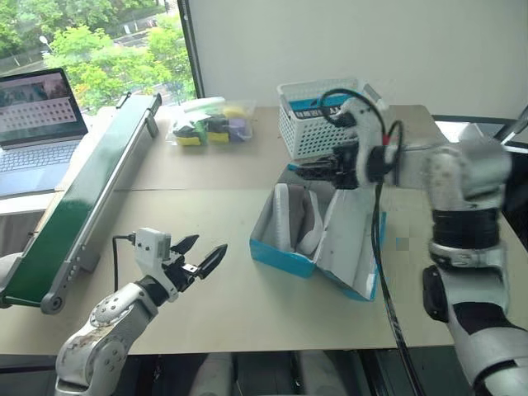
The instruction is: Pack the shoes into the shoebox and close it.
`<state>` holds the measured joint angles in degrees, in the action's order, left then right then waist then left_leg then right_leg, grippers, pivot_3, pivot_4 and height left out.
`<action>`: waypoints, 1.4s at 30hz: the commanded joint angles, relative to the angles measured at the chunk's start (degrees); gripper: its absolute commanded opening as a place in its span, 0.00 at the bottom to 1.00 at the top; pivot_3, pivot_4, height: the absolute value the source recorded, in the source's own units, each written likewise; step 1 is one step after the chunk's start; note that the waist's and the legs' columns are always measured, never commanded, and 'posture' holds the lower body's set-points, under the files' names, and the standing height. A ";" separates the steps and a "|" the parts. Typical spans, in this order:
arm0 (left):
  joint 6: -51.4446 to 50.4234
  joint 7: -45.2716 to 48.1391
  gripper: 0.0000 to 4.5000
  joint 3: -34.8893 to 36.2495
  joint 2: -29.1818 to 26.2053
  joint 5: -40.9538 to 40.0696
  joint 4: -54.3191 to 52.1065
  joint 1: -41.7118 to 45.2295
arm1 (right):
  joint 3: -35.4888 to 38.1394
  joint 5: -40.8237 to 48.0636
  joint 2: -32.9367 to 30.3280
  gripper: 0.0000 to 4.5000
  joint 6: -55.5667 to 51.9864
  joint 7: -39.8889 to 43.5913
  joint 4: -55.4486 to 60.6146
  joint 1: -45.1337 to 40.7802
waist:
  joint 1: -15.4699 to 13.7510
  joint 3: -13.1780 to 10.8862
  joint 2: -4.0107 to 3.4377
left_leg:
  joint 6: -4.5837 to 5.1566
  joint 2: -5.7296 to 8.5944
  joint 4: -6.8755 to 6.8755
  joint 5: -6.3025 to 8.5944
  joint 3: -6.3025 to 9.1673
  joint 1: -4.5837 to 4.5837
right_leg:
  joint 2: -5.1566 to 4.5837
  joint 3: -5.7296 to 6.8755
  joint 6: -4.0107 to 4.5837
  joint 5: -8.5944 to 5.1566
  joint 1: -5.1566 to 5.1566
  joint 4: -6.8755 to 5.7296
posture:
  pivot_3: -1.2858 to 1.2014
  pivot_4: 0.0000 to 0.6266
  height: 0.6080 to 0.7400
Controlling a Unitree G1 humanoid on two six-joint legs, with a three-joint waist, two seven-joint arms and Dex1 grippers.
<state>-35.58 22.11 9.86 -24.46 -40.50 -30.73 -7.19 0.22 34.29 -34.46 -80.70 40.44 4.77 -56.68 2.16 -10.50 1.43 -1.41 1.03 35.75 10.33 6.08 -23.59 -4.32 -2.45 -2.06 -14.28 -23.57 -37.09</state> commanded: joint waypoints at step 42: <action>-0.91 -2.05 0.99 0.51 0.11 -0.73 -3.90 -1.98 | -19.38 -38.66 19.54 0.00 55.45 1.66 -55.32 -8.66 | 0.28 -0.02 0.02 | -0.05 0.03 0.02 0.01 -0.09 0.57 | -0.02 -0.10 -0.02 0.17 0.44 0.00 | 0.52 0.24 0.91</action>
<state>-36.61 20.13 9.57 -24.28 -40.65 -32.15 -9.13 -20.98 -5.28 -13.91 -22.75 40.67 -52.60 -64.64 2.44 -10.52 1.45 -1.45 1.06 35.78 10.34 5.99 -23.04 -4.34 -2.55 -2.08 -14.11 -23.14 -37.09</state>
